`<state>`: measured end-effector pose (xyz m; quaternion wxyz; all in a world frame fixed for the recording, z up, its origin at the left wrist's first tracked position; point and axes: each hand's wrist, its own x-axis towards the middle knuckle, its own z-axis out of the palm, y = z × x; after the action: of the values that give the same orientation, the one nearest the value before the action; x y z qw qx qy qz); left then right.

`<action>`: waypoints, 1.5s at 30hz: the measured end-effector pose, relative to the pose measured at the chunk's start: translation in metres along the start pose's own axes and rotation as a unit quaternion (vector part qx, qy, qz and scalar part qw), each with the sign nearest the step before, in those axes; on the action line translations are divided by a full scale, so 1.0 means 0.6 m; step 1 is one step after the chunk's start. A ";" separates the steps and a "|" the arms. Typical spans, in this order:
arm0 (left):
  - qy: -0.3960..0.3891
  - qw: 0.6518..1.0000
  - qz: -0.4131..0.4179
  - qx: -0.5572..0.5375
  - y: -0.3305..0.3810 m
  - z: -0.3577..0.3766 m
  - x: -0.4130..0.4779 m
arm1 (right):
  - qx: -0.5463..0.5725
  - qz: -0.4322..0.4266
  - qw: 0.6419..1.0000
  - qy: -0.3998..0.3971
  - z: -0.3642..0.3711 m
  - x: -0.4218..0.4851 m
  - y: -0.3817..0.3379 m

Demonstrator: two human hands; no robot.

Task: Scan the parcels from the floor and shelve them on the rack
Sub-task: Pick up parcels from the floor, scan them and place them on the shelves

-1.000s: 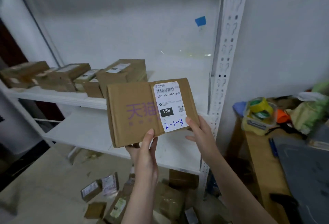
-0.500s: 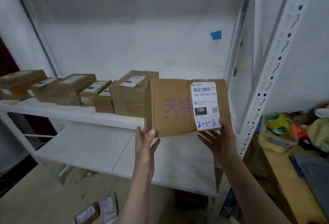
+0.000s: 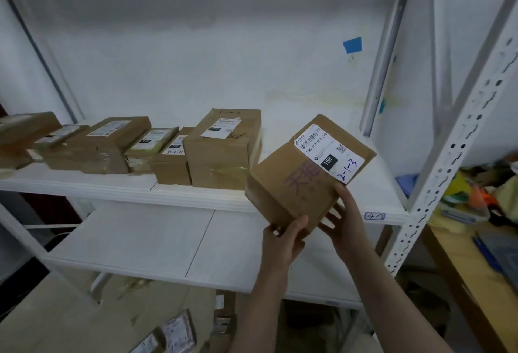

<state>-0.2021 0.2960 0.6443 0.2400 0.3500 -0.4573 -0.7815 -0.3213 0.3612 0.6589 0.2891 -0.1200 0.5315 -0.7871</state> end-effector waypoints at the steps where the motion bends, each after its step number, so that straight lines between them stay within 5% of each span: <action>1: 0.000 1.000 -0.014 0.006 0.001 0.006 0.005 | -0.019 0.000 1.000 -0.007 0.004 -0.001 0.007; 9: -0.043 0.971 -0.083 0.218 0.028 0.009 0.058 | -0.164 -0.019 0.984 0.063 0.026 0.031 0.033; 19: -0.059 0.983 0.050 0.166 0.059 -0.010 0.107 | -0.313 -0.130 0.930 0.141 0.103 0.147 0.017; 29: -0.070 0.982 0.088 0.155 0.104 -0.036 0.158 | -0.366 -0.091 0.914 0.150 0.131 0.240 0.002; 37: 0.025 0.989 0.053 0.137 0.055 -0.101 0.127 | -0.293 -0.162 0.915 0.223 0.125 0.119 0.078; 45: 0.197 0.978 -0.013 0.071 -0.078 -0.223 0.011 | -0.311 -0.057 0.946 0.065 0.069 -0.028 0.218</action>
<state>-0.1063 0.2399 0.5556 0.2893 0.5191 -0.4506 -0.6662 -0.2442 0.3041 0.5591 0.1565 -0.1825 0.7601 -0.6037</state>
